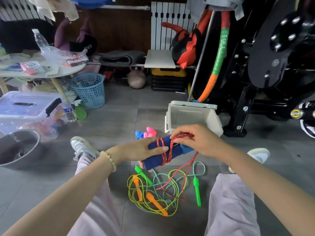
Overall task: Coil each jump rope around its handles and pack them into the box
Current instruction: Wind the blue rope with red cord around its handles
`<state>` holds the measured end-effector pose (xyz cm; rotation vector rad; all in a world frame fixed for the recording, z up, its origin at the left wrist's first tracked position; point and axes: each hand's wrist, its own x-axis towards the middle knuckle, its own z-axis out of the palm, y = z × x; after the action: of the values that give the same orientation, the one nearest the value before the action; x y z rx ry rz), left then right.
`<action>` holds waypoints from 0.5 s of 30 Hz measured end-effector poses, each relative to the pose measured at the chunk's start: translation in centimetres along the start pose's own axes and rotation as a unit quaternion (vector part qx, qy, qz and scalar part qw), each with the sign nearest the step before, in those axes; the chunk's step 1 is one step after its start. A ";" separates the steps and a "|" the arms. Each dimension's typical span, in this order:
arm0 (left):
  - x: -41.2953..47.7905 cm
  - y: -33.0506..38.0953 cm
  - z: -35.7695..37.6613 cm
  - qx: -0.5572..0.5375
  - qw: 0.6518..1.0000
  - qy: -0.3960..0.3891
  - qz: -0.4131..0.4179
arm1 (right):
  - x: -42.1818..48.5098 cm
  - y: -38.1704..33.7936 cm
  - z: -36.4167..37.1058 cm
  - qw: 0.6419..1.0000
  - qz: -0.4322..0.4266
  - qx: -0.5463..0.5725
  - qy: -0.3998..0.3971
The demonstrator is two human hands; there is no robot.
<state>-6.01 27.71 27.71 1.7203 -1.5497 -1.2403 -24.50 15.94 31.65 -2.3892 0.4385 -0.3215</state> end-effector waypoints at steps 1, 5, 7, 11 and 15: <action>-0.2 0.4 -0.1 0.008 1.000 -0.005 0.005 | 0.2 0.0 -0.1 1.000 -0.003 -0.007 -0.003; -0.1 1.2 0.1 0.069 0.997 0.028 0.011 | 0.6 -0.5 -0.2 0.997 -0.025 -0.066 -0.021; 0.1 1.6 0.2 0.101 0.994 0.047 0.010 | 0.7 -0.9 -0.2 0.996 -0.030 -0.078 -0.014; 0.2 2.3 0.3 0.145 0.986 0.074 0.025 | 0.9 -1.0 -0.1 0.995 -0.027 -0.098 -0.015; 0.1 2.6 -0.1 0.205 0.975 0.064 0.050 | 1.0 -0.9 0.0 0.997 -0.020 -0.074 -0.019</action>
<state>-7.16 27.05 29.94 1.8977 -1.8826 -0.7794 -23.36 16.18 32.32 -2.5470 0.4094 -0.2685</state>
